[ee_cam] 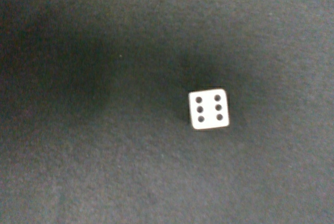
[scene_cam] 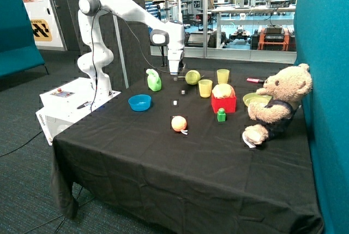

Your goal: Roll the dices in the bowl

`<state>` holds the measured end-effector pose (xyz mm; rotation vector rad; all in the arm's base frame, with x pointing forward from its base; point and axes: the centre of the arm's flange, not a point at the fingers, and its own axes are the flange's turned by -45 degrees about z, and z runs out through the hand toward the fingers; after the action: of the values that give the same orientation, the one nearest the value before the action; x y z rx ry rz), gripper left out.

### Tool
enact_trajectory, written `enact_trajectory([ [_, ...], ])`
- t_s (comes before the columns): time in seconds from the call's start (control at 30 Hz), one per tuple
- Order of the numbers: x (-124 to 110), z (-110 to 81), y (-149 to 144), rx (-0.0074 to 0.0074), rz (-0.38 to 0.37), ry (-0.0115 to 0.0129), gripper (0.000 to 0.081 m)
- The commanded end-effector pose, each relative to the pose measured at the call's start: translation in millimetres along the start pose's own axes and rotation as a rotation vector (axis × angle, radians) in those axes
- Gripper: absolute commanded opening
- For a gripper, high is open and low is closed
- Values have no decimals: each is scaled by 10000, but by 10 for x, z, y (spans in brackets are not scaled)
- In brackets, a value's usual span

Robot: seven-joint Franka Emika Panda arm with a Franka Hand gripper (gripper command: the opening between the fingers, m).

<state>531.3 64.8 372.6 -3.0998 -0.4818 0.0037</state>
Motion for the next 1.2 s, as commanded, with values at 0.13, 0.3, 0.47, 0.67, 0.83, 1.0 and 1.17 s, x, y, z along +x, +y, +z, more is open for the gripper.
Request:
enact_trajectory([
  [0.13,59,288,-142,-49,-128,16,59],
  [0.3,36,378,-190,-49,-204,16,131],
  [0.47,42,400,-167,-49,-282,15,314],
  [0.67,68,461,-143,-49,-231,16,468],
  [0.83,75,517,-134,-49,-123,16,473],
  [1.0,93,578,-128,-49,-50,16,477],
  [1.17,113,608,-133,-49,-15,16,483],
])
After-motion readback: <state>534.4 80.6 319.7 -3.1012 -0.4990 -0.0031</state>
